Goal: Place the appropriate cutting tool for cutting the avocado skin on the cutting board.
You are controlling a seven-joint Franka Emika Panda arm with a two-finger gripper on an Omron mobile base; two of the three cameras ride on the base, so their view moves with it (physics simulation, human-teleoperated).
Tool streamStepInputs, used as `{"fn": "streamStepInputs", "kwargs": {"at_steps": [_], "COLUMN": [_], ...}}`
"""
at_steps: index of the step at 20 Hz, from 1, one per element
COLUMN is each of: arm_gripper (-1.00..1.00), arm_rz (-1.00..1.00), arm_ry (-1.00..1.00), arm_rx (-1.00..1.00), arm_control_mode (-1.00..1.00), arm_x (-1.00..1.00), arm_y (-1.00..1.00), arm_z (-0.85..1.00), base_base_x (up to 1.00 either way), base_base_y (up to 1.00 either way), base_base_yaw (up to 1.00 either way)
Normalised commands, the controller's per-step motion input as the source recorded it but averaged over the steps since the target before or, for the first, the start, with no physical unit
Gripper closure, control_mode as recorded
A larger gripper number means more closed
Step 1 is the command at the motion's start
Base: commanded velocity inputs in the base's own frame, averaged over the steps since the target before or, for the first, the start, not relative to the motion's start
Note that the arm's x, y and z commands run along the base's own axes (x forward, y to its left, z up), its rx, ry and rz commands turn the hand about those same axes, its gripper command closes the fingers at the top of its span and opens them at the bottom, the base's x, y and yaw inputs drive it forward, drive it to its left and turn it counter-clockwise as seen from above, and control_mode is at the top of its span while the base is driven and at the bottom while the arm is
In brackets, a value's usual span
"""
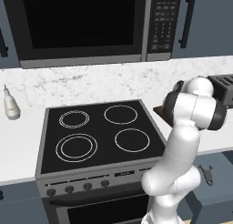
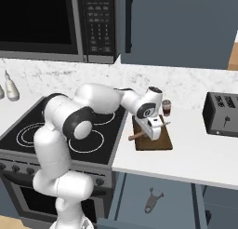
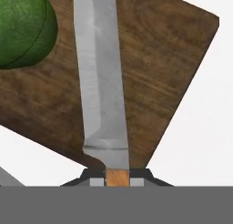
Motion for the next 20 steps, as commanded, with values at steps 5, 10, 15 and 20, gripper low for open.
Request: {"fn": "streamStepInputs", "kwargs": {"at_steps": [5, 10, 15, 20], "arm_gripper": [1.00, 1.00, -1.00, -1.00], "arm_rz": [0.00, 0.00, 0.00, 0.01], "arm_ry": [0.09, 0.07, 0.10, 0.01], "arm_rx": [0.00, 0.00, 0.00, 0.00], "arm_control_mode": [-1.00, -1.00, -1.00, -1.00], "arm_x": [0.71, 0.22, 0.13, 0.02], "arm_y": [-0.32, -0.04, 0.00, -0.10], "arm_z": [-0.38, -0.30, -0.40, -0.19], "base_base_x": [0.00, 0.00, 0.00, 0.00], "base_base_y": [0.00, 0.00, 0.00, 0.00], "base_base_yaw": [0.00, 0.00, 0.00, 0.00]}}
